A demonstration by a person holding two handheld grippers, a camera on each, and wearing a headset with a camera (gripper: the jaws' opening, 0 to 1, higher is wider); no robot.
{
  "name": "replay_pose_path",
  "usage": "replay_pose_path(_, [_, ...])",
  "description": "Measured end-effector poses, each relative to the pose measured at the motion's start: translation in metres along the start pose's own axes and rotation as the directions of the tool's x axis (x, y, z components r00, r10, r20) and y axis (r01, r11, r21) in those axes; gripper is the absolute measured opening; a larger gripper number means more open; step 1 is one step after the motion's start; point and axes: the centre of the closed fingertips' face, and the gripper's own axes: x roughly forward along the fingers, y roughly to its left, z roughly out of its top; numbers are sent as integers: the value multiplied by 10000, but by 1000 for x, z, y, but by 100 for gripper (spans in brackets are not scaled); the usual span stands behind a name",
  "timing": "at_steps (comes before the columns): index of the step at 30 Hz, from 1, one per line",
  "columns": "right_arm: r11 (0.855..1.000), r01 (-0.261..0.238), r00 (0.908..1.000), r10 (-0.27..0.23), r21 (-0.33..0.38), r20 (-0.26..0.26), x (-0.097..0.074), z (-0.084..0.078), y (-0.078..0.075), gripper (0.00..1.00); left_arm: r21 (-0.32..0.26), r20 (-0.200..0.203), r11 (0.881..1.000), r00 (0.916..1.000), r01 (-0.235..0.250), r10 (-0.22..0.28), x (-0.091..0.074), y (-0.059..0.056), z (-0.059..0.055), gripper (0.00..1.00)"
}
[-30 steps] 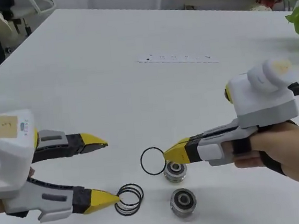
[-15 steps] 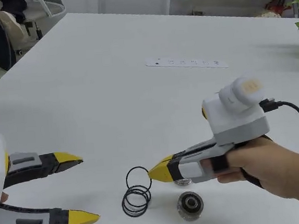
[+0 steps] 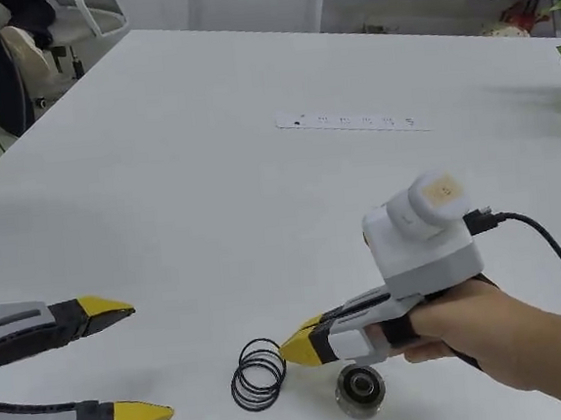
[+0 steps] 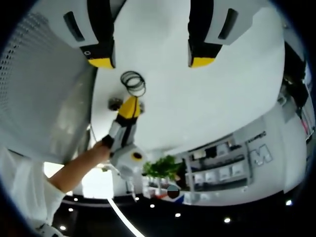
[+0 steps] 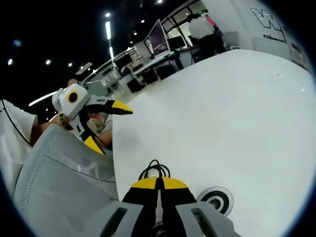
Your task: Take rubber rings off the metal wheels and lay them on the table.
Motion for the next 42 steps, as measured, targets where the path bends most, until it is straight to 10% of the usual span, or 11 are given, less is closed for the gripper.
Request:
replay_pose_path(29, [9665, 756, 9947, -904, -2452, -496, -52, -6, 2, 32, -237, 200, 9993, 9994, -276, 281, -6, 3, 8, 62])
replay_pose_path(42, [9432, 1380, 9904, -1296, -3023, 476, -100, 11, 5, 49, -445, 205, 9982, 9989, -408, 417, -10, 7, 7, 66])
